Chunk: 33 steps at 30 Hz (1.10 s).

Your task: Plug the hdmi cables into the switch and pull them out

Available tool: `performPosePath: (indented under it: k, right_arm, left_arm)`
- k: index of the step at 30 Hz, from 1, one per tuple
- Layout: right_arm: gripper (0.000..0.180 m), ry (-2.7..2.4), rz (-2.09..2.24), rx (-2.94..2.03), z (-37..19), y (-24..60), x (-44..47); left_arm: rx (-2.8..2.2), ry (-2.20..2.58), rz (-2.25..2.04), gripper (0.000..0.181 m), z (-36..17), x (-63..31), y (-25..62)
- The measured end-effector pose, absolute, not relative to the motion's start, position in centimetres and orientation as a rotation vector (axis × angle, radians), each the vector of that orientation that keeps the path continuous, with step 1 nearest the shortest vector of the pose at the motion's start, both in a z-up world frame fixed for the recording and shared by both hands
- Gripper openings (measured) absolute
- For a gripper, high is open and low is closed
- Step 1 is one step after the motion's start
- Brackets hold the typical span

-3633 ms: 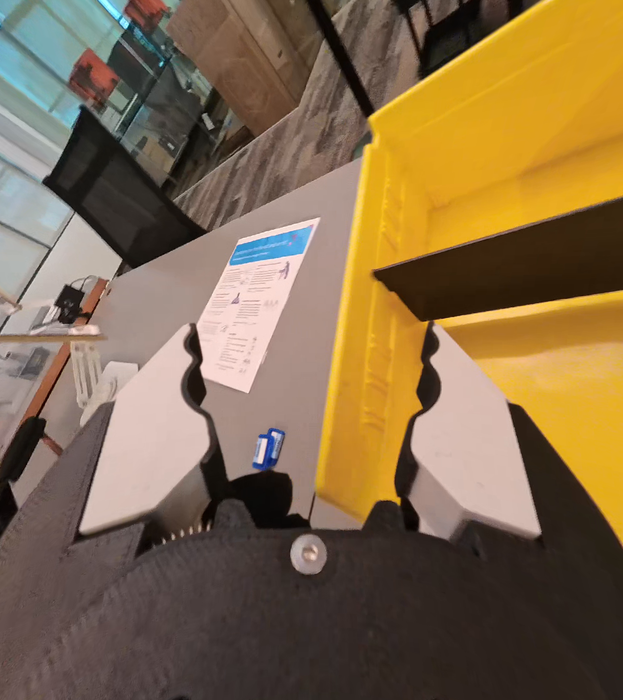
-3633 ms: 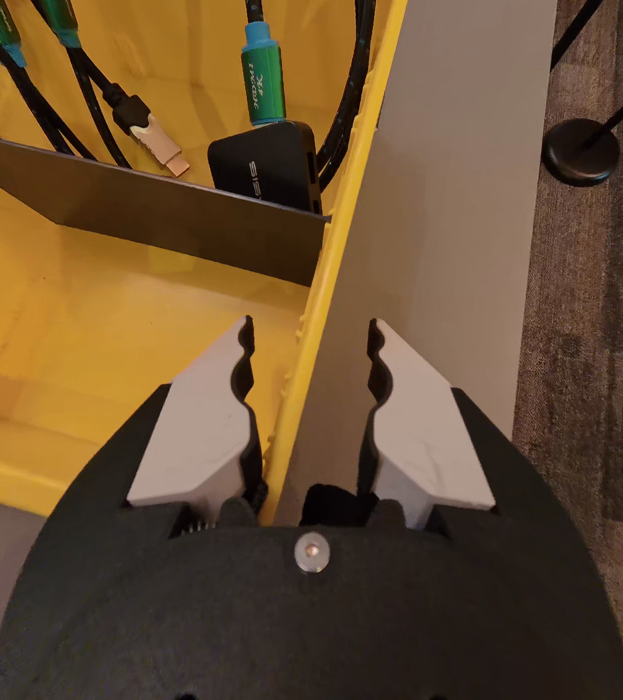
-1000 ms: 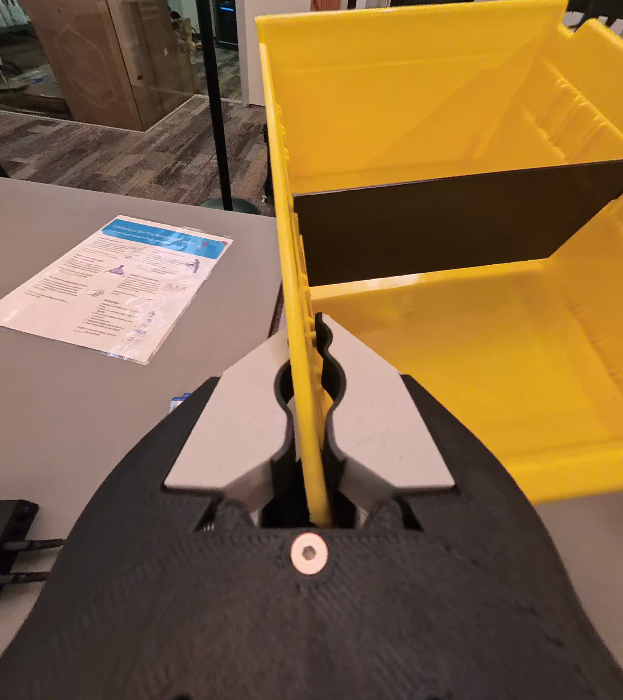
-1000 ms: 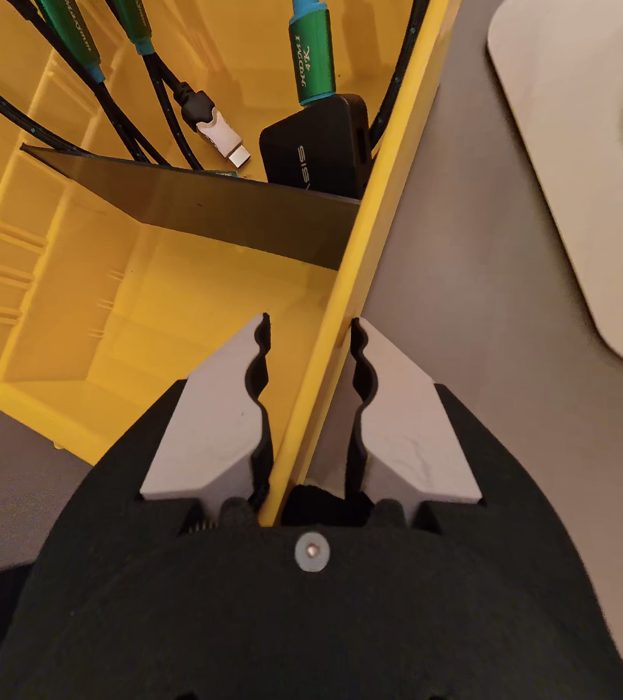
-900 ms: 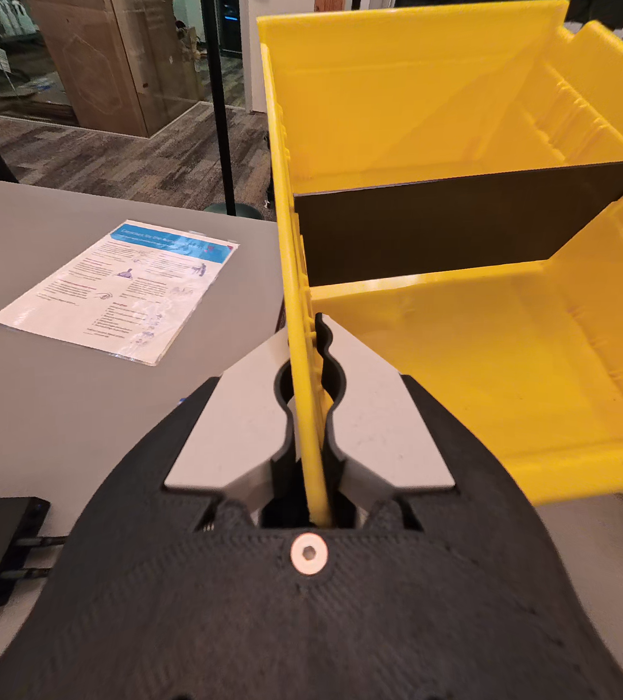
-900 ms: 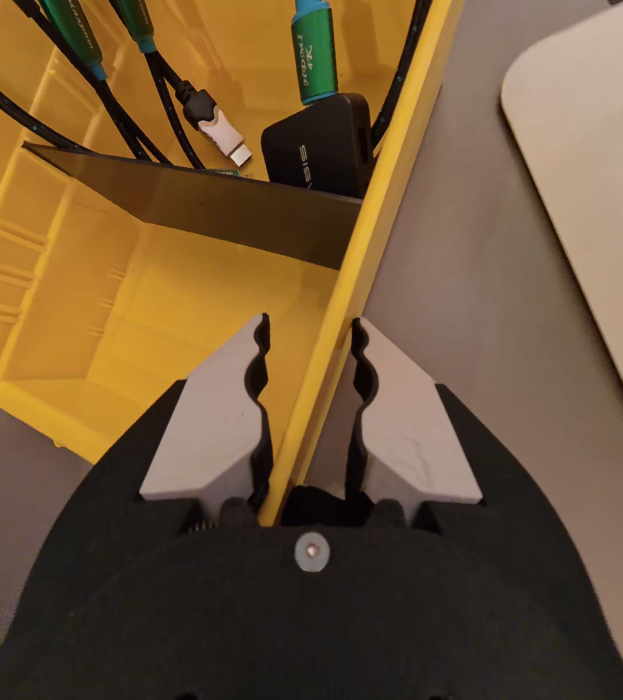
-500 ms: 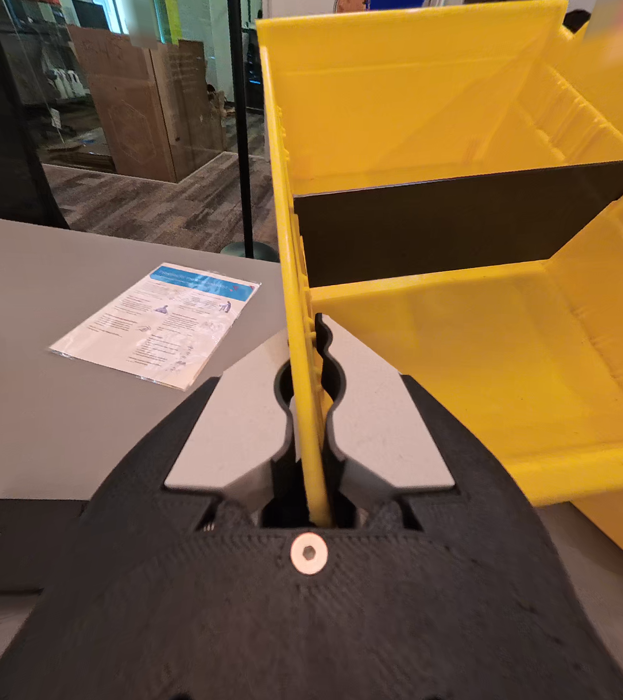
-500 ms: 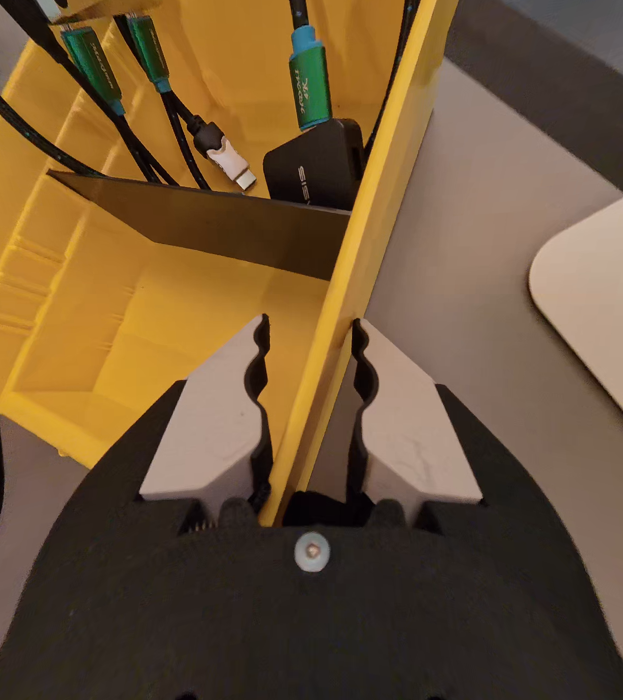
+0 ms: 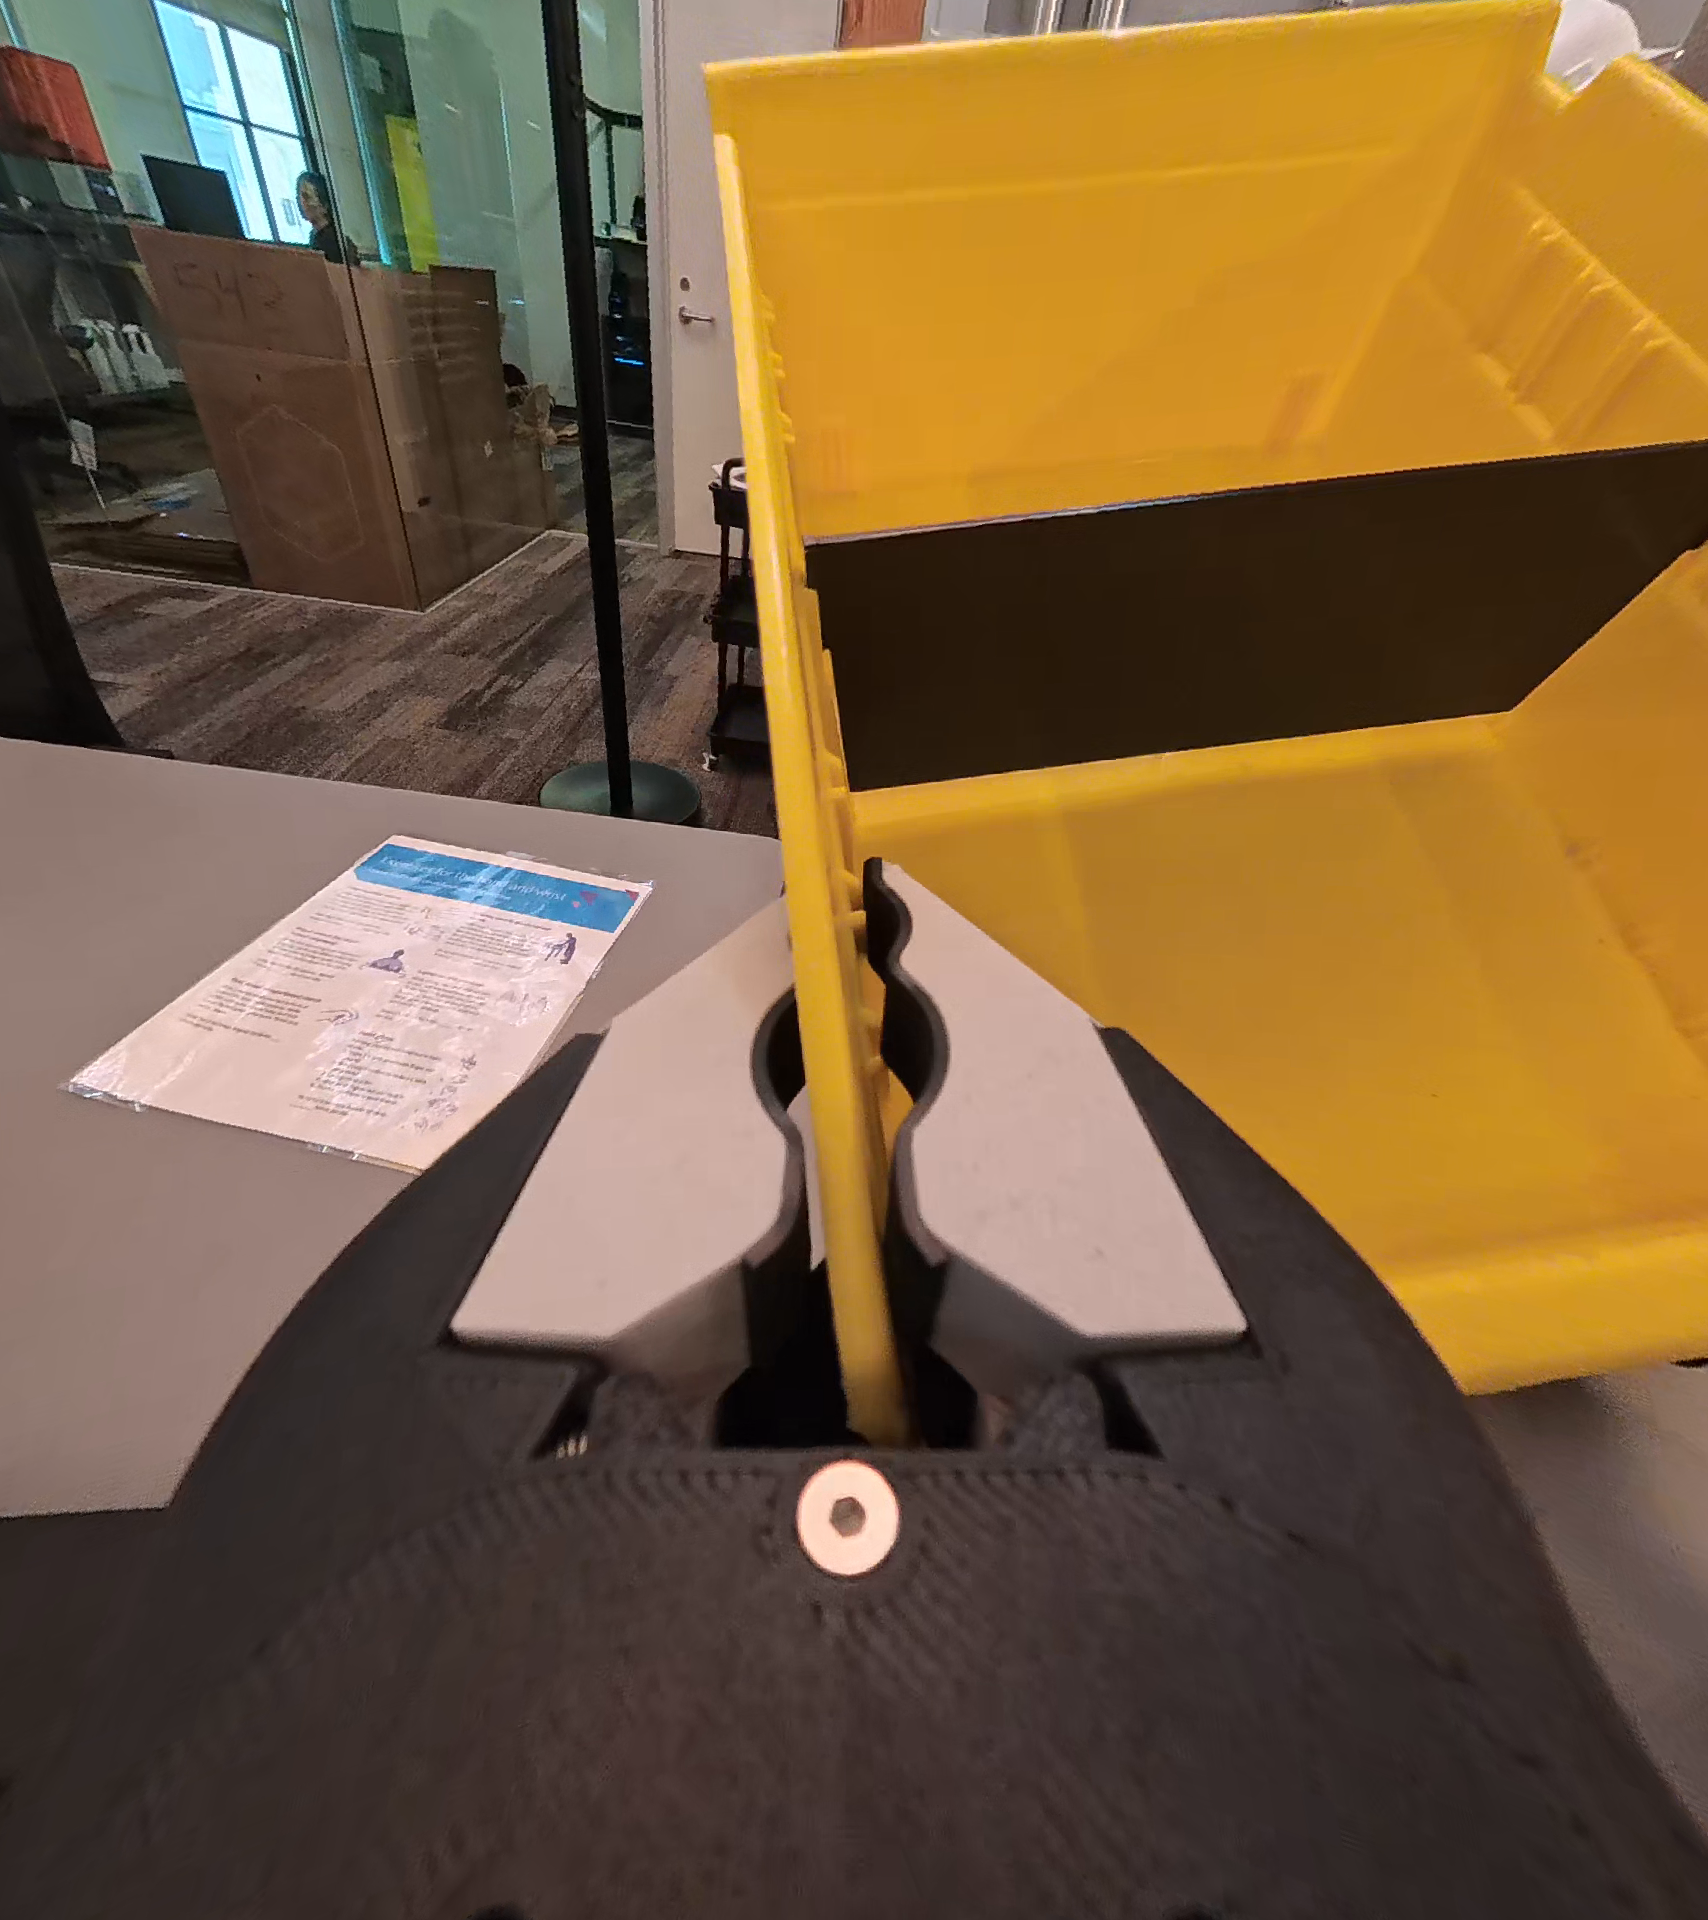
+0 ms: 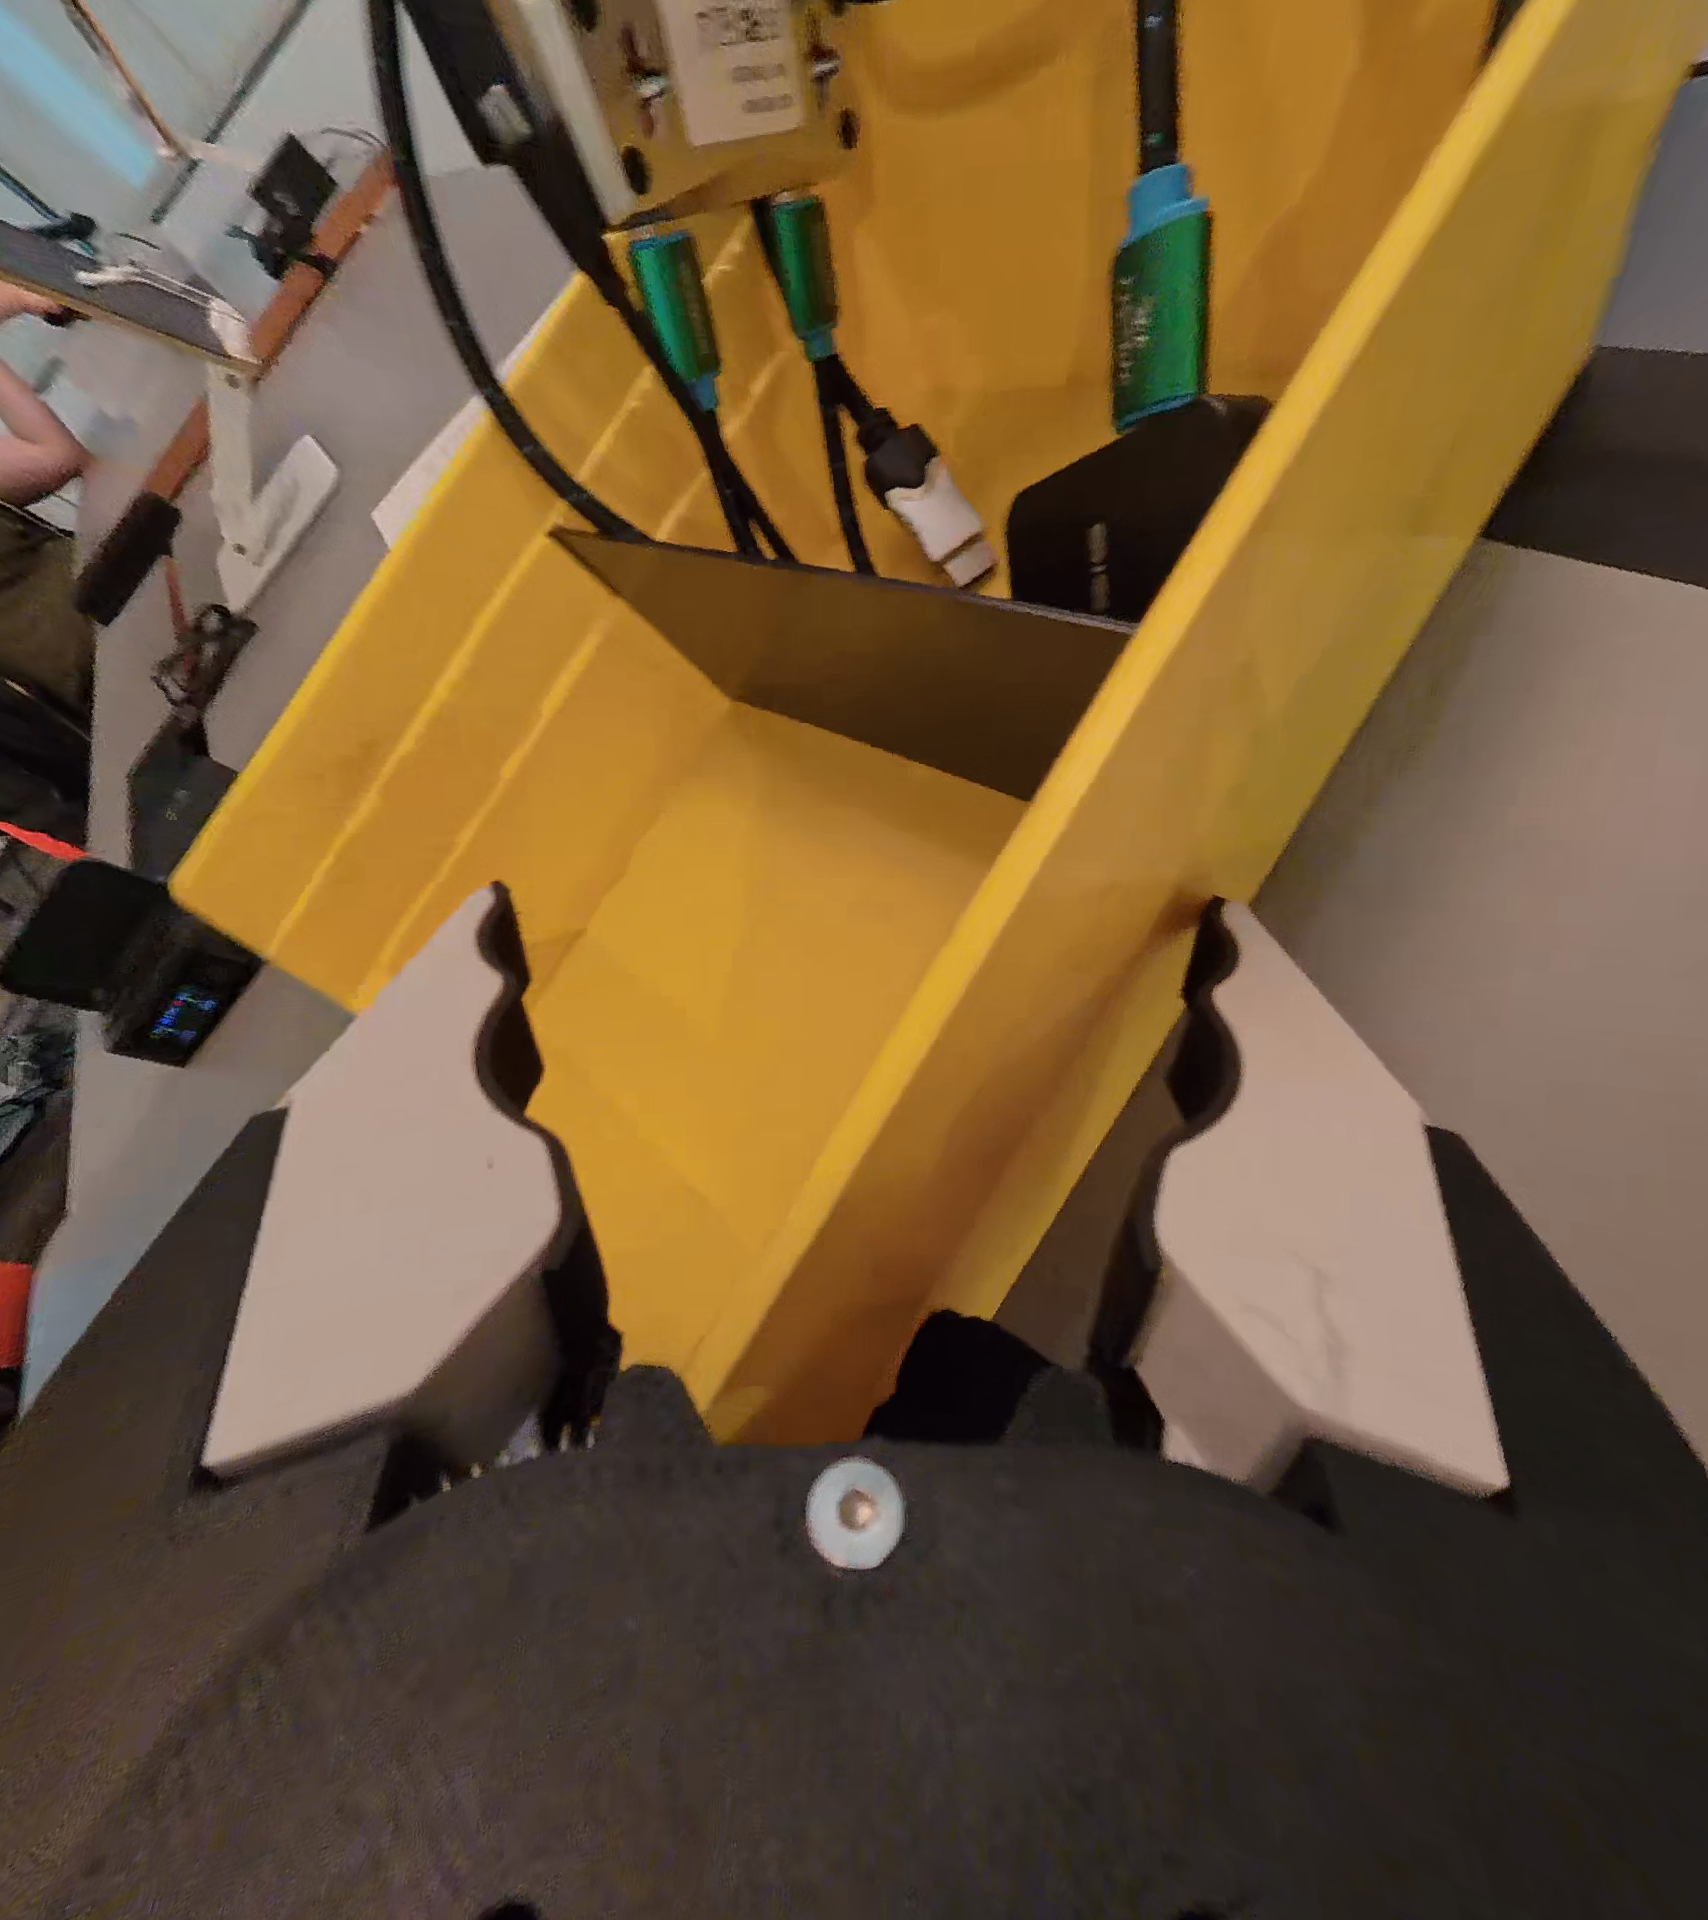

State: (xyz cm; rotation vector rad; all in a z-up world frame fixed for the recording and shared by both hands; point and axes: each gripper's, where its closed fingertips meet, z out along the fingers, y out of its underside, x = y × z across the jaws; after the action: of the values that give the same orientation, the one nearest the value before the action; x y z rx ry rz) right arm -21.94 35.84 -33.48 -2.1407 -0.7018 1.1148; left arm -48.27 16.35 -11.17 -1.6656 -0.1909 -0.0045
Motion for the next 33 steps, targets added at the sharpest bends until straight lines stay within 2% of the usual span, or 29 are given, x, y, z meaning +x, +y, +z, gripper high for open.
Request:
performPosePath:
  k: [2,4,9,14,20,25,33]
  right_arm:
    - [0.138,-0.663,1.209,-2.123,-32.8,35.4,-23.3]
    - [0.143,-0.627,1.296,-2.126,-32.2,34.9,-24.2]
    - [0.142,-0.622,1.479,-2.104,-30.6,33.4,-24.2]
    - [0.138,-0.742,1.416,-1.965,-25.4,32.5,-20.2]
    - [0.128,-0.864,1.341,-1.726,-17.0,29.8,-10.6]
    - [0.125,-0.891,1.217,-1.557,-12.3,26.6,0.6]
    - [0.123,-0.664,1.185,-1.231,-5.9,19.5,16.9]
  left_arm:
    - [-1.669,-0.186,-0.007,0.003,-11.3,-48.1,16.5]
    - [-1.676,-0.181,-0.011,0.003,-11.5,-47.8,16.8]
    - [-1.686,-0.149,-0.013,0.003,-11.2,-46.6,17.4]
    - [-1.678,-0.063,-0.028,0.003,-9.8,-43.2,18.4]
    - [-1.656,0.135,-0.105,0.002,-7.4,-34.9,20.5]
    - [-1.669,0.358,-0.22,0.002,-7.0,-24.4,22.3]
    - [-1.772,0.637,-0.471,0.002,-13.0,-4.3,26.1]
